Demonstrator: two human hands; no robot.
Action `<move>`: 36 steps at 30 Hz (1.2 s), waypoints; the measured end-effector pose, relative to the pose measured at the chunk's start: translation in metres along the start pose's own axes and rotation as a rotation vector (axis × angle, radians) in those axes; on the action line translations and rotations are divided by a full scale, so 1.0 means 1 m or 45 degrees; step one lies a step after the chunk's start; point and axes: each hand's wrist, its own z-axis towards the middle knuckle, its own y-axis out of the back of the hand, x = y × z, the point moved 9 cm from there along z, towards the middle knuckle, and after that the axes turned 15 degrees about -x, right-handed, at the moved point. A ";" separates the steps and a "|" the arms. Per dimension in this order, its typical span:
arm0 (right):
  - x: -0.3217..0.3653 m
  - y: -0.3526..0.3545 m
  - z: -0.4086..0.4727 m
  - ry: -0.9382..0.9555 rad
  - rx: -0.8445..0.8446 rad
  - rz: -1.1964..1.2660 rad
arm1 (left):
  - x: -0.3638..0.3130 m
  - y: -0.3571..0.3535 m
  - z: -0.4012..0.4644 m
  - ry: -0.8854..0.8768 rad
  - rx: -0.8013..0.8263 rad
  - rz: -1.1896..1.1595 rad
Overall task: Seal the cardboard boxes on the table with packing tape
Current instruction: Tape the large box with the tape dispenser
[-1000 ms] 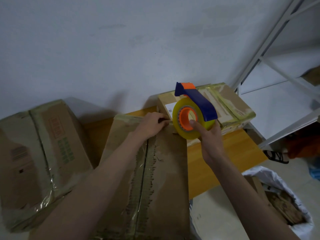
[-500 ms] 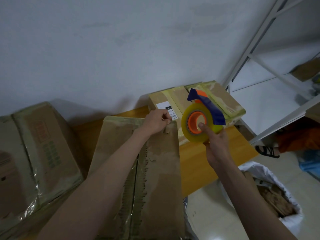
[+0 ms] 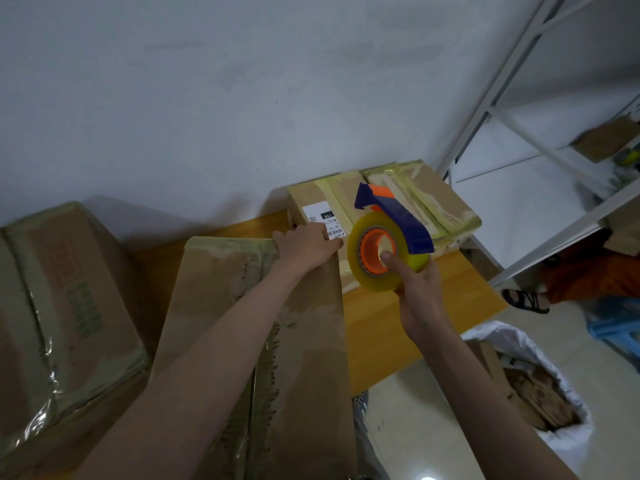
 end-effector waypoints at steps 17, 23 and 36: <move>-0.002 0.013 0.002 -0.033 0.007 0.030 | -0.008 0.004 -0.001 -0.125 0.132 -0.280; -0.001 -0.001 -0.011 -0.010 0.101 0.017 | 0.055 0.048 -0.017 -0.124 0.151 -0.218; 0.012 -0.041 -0.040 0.058 0.198 0.020 | 0.190 0.076 -0.034 0.100 -0.056 -0.179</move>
